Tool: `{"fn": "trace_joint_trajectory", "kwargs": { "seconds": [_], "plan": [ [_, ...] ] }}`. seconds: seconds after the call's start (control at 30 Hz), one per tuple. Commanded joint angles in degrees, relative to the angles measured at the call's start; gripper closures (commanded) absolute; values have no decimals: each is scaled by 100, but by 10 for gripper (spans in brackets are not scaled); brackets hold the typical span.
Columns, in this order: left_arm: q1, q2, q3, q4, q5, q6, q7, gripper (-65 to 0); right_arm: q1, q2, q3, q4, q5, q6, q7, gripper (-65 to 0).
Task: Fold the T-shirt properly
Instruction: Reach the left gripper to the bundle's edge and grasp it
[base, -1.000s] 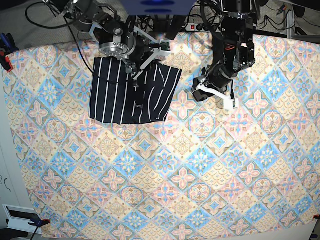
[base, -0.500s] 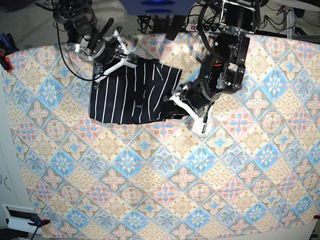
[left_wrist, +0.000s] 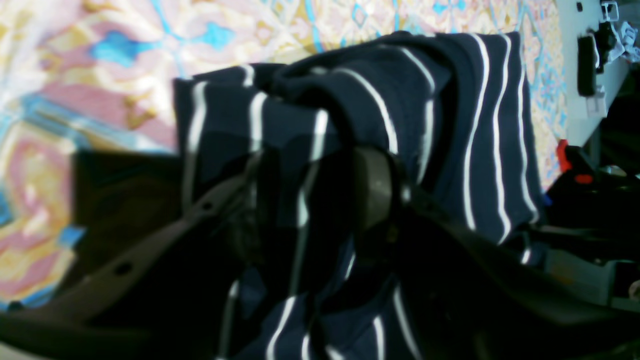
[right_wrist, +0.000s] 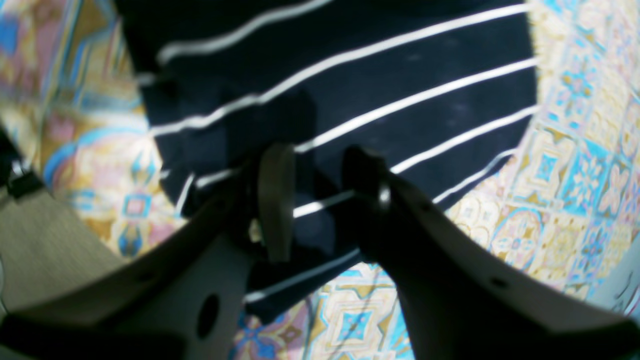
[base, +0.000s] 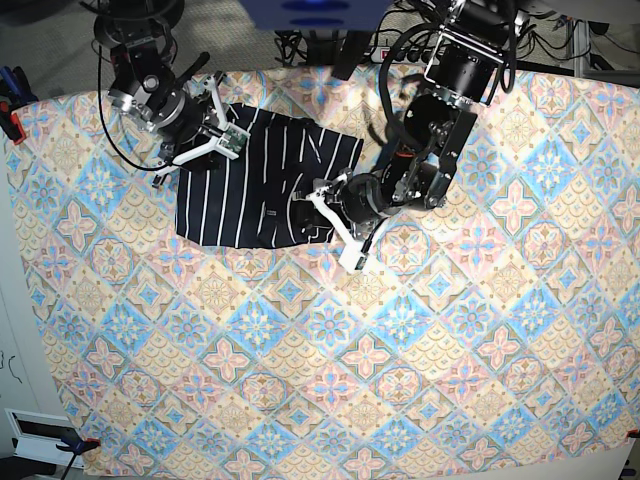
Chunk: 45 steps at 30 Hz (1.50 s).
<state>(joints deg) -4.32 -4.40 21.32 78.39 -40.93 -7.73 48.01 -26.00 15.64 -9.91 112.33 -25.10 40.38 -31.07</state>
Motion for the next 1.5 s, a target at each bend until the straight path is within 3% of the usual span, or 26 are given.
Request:
{"fn": "trace_joint_trajectory", "kwargs": {
  "seconds": [0.0,0.23,0.4,0.7,0.77,0.87,0.93,1.13,1.3,1.47],
  "plan": [
    [-100,40,0,104,-105,-67,-84,-242,64,14,73,120,27,-38,78,-193],
    [-74,14,0,104,-685,-85,-102,-238,152,-56,73,120,27,-38,78,-193],
    [-162,111,17,69,-685,-85,-102,-238,204,-65,73,120,27,-38,78,-193],
    [-399,128,721,-555,-685,-67,-111,-232,239,-65,90,129,27,-38,78,-193],
    [-399,128,712,-555,-685,-67,-111,-190,239,-65,90,129,27,-38,78,-193],
    [-399,120,677,-564,-694,-58,-137,-44,239,-65,152,129,27,-38,78,-193],
    [-399,120,677,-564,-703,-58,-190,0,239,-65,160,129,27,-38,78,-193],
    [-338,111,668,104,-703,-58,-207,0,239,-65,310,129,27,-38,78,-193],
    [-171,-179,641,798,-703,-41,-216,0,239,-65,503,129,27,-38,78,-193],
    [40,-241,140,684,-712,-41,-181,0,239,-65,503,129,27,-38,78,-193]
  ]
}}
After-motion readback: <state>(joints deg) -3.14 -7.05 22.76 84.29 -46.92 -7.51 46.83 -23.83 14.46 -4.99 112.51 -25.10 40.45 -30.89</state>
